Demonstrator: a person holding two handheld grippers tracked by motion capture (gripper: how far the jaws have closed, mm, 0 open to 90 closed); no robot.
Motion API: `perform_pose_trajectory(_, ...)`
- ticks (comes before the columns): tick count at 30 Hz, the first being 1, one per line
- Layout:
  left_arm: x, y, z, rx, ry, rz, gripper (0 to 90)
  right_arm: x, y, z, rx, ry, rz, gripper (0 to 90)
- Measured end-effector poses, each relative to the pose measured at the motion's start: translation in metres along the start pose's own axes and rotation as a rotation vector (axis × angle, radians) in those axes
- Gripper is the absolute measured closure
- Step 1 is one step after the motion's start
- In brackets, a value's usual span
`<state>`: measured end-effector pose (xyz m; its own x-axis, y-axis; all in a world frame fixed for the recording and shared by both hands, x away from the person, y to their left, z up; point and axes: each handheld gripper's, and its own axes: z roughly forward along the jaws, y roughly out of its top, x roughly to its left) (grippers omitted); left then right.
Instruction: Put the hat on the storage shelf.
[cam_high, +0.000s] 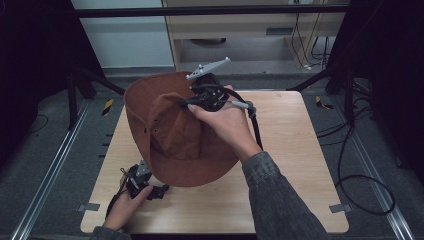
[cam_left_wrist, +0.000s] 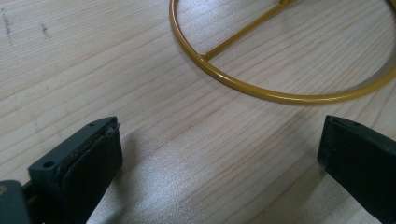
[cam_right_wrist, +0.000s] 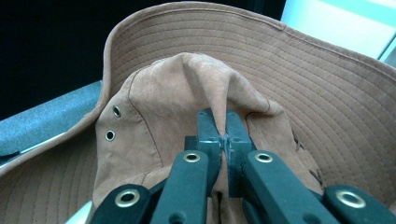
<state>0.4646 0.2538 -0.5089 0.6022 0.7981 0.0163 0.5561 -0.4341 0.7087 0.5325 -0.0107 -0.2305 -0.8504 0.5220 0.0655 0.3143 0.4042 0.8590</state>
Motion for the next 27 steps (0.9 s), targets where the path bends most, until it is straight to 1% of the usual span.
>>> perform_pose_trajectory(7, 0.0, 0.0, 0.0, 0.0, -0.001, 0.0, 0.0, 0.002, 0.0, 0.004, 0.019, -0.001, -0.007, 88.7)
perform_pose_trajectory(14, 0.0, 0.0, 0.0, 0.002, -0.003, 0.001, 0.0, 0.006, 0.003, 0.012, 0.052, -0.003, -0.02, 88.4)
perform_pose_trajectory(27, 0.0, 0.0, 0.0, 0.003, -0.003, 0.003, 0.0, 0.006, 0.003, 0.017, 0.062, -0.009, -0.025, 87.8)
